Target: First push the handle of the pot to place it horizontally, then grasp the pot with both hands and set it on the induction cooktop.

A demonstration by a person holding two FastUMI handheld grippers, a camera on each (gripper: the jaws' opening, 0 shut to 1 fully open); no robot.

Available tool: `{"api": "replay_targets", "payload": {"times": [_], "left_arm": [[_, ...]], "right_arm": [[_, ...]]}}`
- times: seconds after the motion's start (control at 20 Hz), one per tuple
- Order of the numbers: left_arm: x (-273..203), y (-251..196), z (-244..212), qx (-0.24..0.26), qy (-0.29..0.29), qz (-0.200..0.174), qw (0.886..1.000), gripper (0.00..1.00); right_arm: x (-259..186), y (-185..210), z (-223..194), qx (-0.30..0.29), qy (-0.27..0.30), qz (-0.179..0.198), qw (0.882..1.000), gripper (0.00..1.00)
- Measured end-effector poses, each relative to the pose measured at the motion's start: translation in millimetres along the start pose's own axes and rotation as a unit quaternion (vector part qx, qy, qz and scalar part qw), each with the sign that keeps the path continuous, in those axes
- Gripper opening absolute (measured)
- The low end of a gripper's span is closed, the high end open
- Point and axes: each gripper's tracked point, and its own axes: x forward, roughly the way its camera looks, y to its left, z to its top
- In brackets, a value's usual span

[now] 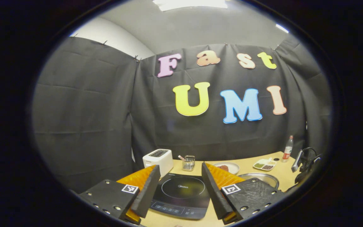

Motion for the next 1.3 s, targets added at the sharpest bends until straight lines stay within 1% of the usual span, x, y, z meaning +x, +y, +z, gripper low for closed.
{"api": "replay_targets", "payload": {"times": [0.2,0.25,0.3,0.55,1.3], "left_arm": [[8,-16,-2,0.003,0.003,-0.009,1.000,0.77],[10,-19,-5,0.003,0.006,-0.011,1.000,0.80],[12,-23,-6,0.003,0.008,-0.015,1.000,0.77],[17,-38,-6,0.006,0.009,-0.027,1.000,0.77],[31,-64,-10,0.016,0.015,-0.029,0.999,0.77]], "right_arm": [[-3,-11,-3,0.000,0.002,-0.009,1.000,0.02],[-3,-15,-3,0.004,0.003,-0.013,1.000,0.02],[-4,-19,-4,0.010,0.003,-0.016,1.000,0.02],[-7,-39,-7,0.025,0.003,-0.032,0.999,0.02],[-5,-99,-5,0.049,-0.003,-0.073,0.996,0.02]]}}
